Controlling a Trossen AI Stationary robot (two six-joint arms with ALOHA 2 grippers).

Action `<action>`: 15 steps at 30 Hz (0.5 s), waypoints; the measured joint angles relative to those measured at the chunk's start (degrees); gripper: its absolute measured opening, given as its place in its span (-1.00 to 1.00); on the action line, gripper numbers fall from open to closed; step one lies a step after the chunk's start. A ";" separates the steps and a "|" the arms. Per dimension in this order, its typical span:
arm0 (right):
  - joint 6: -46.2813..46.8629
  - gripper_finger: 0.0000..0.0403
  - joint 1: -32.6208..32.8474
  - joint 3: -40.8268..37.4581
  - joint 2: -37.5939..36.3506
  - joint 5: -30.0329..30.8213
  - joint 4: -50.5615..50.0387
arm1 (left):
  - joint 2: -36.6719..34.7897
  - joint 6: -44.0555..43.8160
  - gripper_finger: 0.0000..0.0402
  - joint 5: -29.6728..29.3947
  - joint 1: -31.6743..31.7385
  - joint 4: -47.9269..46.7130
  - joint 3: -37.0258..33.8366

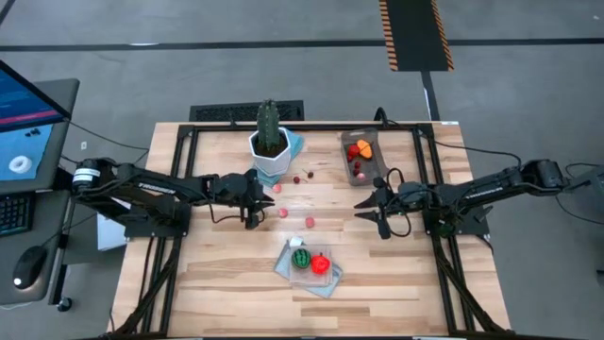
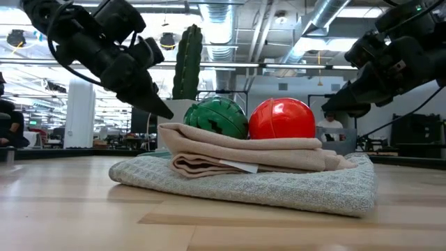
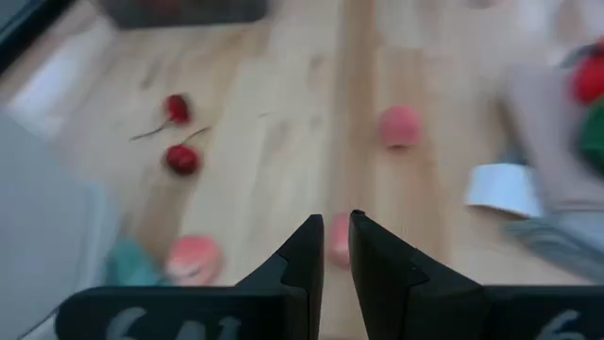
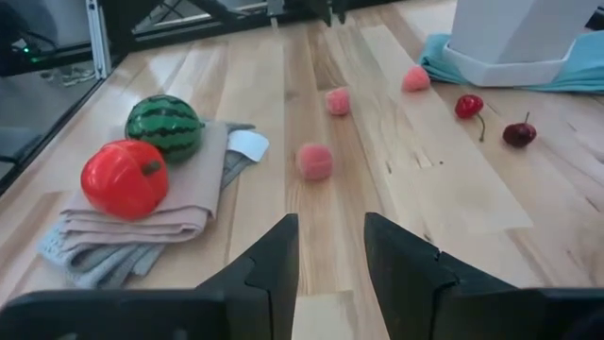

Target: Pick and placing Produce into tupperware

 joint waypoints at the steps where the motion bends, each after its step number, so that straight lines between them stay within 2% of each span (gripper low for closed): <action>1: 0.00 -0.29 0.00 0.00 0.00 0.00 0.04 | 0.00 -0.43 -0.78 -0.98 0.03 -0.41 0.02; 5: 0.00 -0.30 0.01 0.00 0.00 0.00 0.04 | 1.95 -1.00 -0.78 0.96 0.04 1.62 0.08; 9: 0.00 -0.28 0.00 0.00 0.00 0.00 0.04 | 6.91 -1.06 -0.78 1.94 0.04 2.67 0.76; 15: 0.00 -0.28 0.02 0.00 0.00 0.00 0.02 | 13.62 -0.67 -0.78 3.08 -0.03 2.86 4.73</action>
